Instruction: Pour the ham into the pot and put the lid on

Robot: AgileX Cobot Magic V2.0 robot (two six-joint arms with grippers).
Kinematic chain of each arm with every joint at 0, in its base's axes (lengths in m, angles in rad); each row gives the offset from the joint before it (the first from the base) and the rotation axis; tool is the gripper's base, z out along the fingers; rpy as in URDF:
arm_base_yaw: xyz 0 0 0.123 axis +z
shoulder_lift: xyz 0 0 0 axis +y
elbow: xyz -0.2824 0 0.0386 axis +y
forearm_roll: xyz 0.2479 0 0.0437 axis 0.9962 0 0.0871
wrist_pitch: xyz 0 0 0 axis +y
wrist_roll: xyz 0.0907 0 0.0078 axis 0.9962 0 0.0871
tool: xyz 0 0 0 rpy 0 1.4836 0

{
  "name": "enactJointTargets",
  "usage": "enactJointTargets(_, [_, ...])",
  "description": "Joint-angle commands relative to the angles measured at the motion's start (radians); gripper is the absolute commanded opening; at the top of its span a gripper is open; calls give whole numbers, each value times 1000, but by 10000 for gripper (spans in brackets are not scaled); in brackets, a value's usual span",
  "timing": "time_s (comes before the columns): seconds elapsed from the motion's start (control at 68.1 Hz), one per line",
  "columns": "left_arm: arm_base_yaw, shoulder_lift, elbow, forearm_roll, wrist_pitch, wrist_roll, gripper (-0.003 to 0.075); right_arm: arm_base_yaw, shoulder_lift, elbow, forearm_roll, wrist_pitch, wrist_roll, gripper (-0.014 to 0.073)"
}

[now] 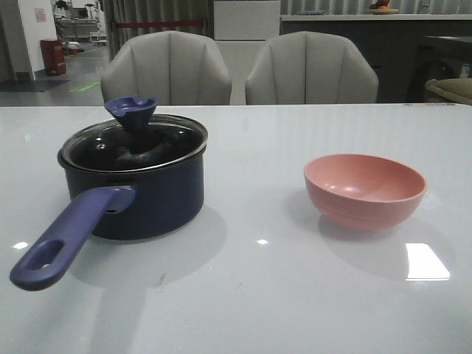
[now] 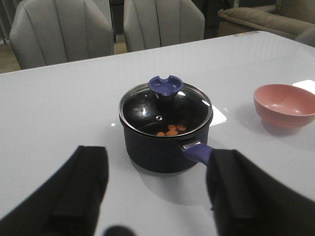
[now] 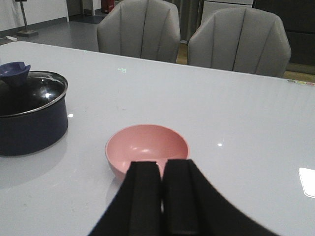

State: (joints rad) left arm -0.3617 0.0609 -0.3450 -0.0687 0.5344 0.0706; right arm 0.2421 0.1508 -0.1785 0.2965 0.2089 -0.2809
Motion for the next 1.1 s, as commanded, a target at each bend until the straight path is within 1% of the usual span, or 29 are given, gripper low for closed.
enactJointTargets(0.0, [2, -26, -12, -1, -101, -2, 215, 1, 7, -27, 0, -78, -9, 159])
enactJointTargets(0.059, [2, -30, -12, -1, -111, -2, 108, 1, 7, -27, 0, -78, -9, 159])
enactJointTargets(0.073, [2, -30, -12, -1, -111, -2, 100, 1, 7, -27, 0, -78, -9, 159])
enactJointTargets(0.132, [2, -30, -9, -1, -109, -2, 125, 1, 7, -27, 0, -78, -9, 159])
enactJointTargets(0.69, [2, -30, 0, -1, -113, -2, 119, 1, 7, -27, 0, -78, -9, 159])
enactJointTargets(0.749, [11, -30, 16, 25, -131, -2, 119, 1, 7, -27, 0, -78, -9, 159])
enactJointTargets(0.852, [81, -30, 77, 32, -214, -2, 119, 1, 7, -27, 0, -78, -9, 159])
enactJointTargets(0.955, [186, -30, 165, 38, -344, -21, 119, 1, 7, -27, 0, -78, -9, 159])
enactJointTargets(1.087, [280, -48, 262, 62, -471, -117, 119, 1, 7, -27, 0, -78, -9, 159])
